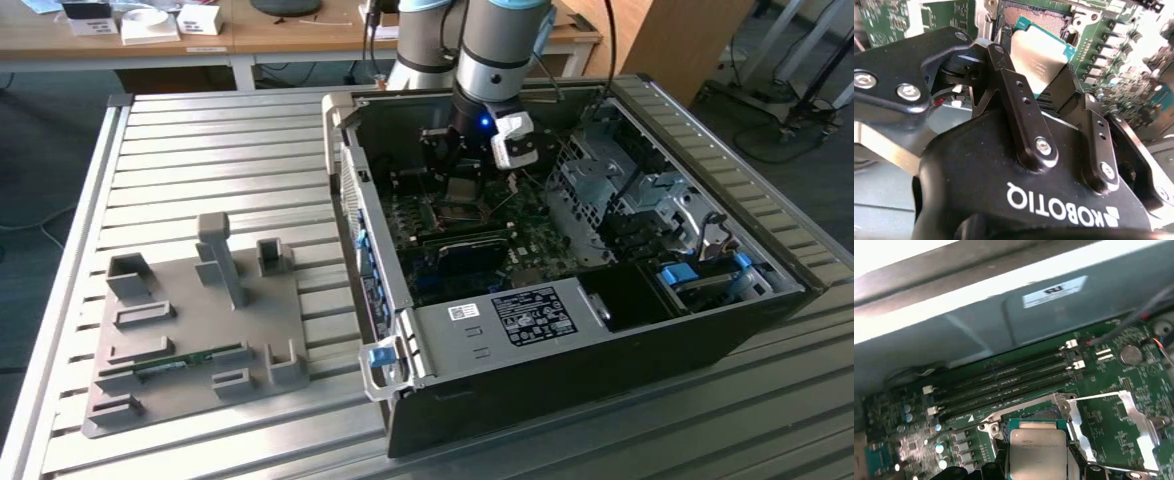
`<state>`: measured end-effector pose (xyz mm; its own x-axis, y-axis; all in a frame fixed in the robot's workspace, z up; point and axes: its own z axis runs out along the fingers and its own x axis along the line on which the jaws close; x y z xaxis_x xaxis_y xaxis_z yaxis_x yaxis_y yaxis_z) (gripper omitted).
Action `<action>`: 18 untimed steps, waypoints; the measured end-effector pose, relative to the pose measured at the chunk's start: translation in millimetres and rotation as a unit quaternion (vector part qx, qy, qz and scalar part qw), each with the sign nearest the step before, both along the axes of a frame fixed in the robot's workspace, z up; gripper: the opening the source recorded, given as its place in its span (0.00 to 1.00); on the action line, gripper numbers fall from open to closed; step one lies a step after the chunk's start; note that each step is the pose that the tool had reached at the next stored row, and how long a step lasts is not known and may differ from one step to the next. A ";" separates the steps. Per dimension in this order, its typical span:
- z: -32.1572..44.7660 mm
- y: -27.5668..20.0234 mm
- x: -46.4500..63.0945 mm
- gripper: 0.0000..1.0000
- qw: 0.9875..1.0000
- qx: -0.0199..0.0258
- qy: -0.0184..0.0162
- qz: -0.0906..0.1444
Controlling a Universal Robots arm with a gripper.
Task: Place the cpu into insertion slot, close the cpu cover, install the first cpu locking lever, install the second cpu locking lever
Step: 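Place the cpu into insertion slot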
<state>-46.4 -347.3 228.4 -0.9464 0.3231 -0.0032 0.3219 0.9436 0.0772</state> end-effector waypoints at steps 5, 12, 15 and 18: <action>0.0 0.0 0.0 0.54 0.999 0.000 0.000 -0.045; 0.0 0.0 0.0 0.54 0.994 0.000 0.000 -0.106; 0.0 0.0 0.0 0.54 0.991 0.000 0.000 -0.131; 0.0 0.0 0.0 0.54 0.989 0.000 0.000 -0.149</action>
